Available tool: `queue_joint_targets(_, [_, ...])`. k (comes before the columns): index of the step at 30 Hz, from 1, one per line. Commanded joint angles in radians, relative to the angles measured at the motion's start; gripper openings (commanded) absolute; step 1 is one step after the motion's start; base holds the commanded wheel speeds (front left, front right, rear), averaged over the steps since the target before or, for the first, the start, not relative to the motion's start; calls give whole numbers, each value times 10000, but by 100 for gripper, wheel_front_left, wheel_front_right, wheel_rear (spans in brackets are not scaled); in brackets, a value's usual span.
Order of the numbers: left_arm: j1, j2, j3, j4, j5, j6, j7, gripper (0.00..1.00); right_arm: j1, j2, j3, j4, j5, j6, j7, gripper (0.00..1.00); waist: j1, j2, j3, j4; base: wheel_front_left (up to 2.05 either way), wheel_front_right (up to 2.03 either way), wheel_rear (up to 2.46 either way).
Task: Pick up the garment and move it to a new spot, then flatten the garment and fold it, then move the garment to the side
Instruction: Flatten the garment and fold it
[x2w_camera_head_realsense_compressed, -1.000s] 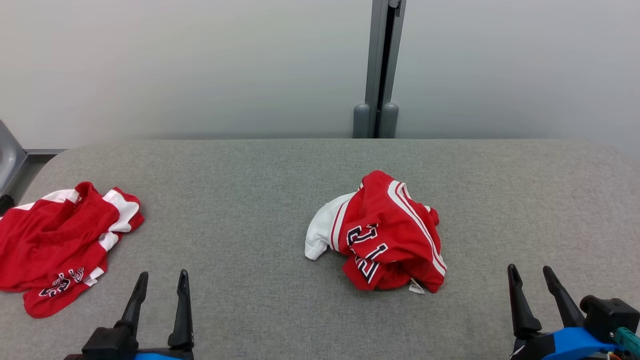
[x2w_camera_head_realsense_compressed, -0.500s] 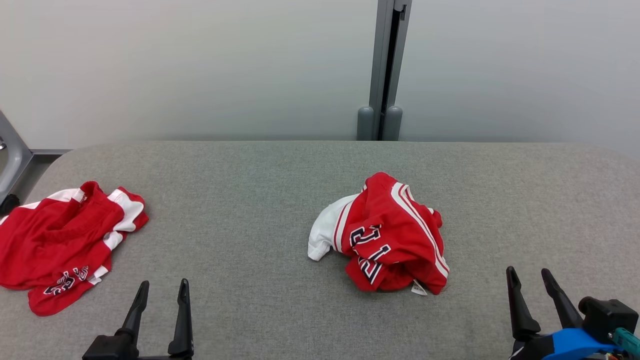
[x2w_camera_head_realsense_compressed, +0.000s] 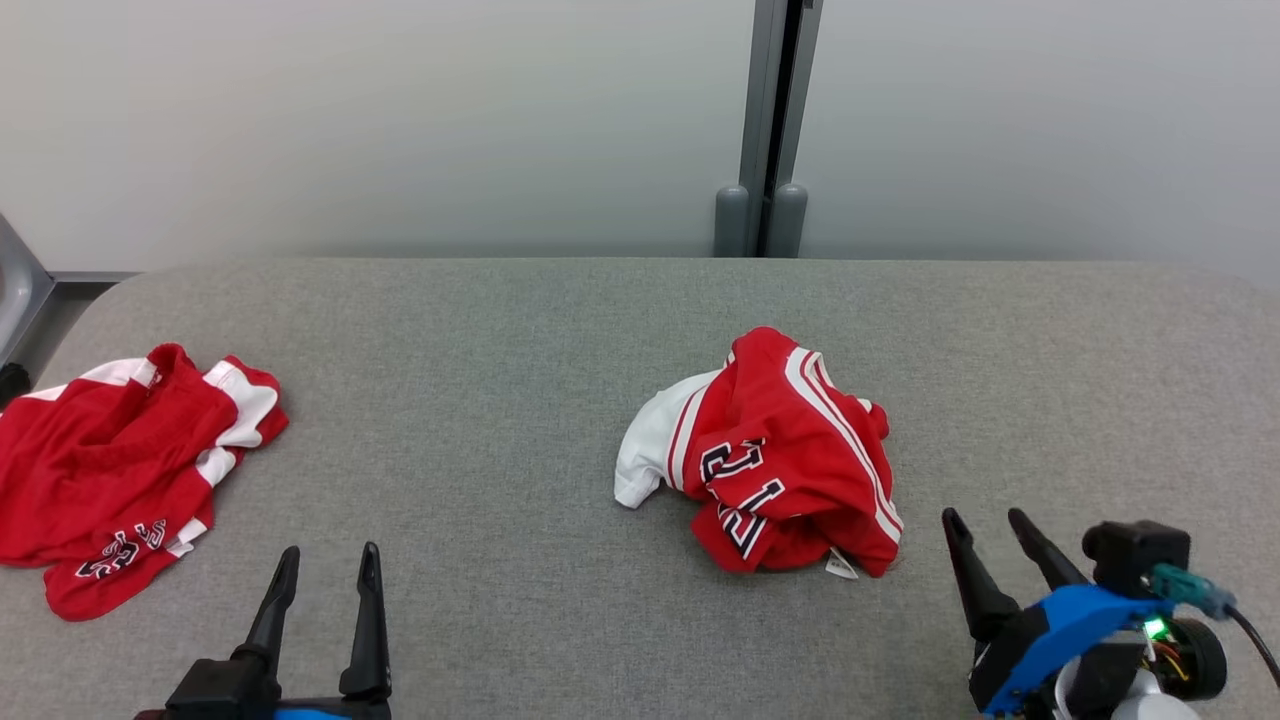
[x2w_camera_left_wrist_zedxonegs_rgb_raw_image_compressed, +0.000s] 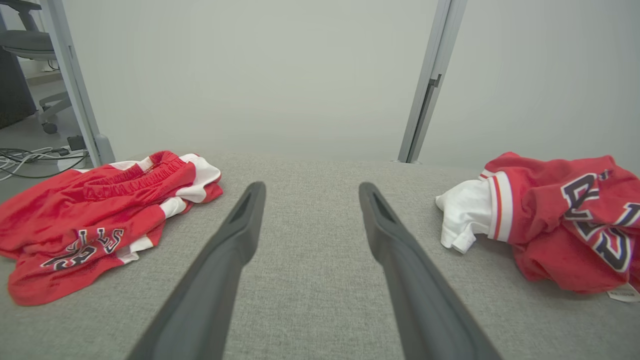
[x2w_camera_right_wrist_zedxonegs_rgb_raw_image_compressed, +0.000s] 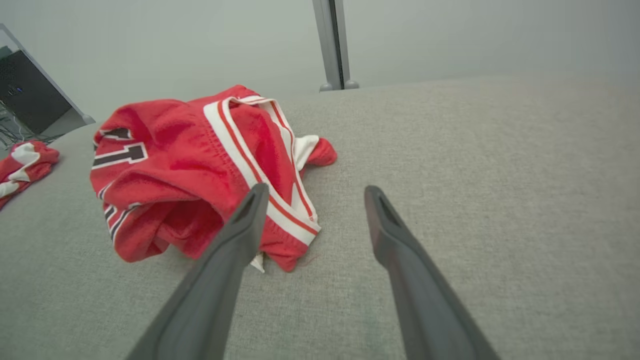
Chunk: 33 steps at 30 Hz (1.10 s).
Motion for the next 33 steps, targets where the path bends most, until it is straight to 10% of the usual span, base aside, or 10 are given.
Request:
queue_joint_targets(1, [-170, -27, 44, -57, 83, -49, -30, 100, -224, -52, 5, 171, 138, 5, 460, 100, -1, 0, 96, 53, 0, 0, 0])
queue_joint_targets(8, [-448, -167, 81, -129, 259, -248, -28, 100, -1510, -49, -139, 1721, 193, 5, 2224, 100, -1, 0, 489, 440, 0, 0, 0])
queue_joint_targets(23, [-619, -270, 210, -208, 521, -475, -28, 100, -3427, -26, -348, 5652, -335, 5, 1611, 100, -1, 0, 1004, 1113, 0, 0, 0])
queue_joint_targets(24, [-628, -281, 204, -197, 519, -491, -30, 100, -3483, -25, -332, 5860, -399, 5, 1591, 88, -1, 0, 1010, 1138, 0, 0, 0])
queue_joint_targets(26, [-639, -304, 197, -185, 530, -520, -30, 100, -3594, -13, -421, 6097, -646, 3, 1380, 0, -1, 0, 1020, 1175, 0, 0, 0])
queue_joint_targets(33, [-552, -396, 253, -226, 570, -521, -30, 100, -3939, -56, -744, 5218, -1490, 3, 524, 0, -1, 0, 949, 1167, 0, 0, 0])
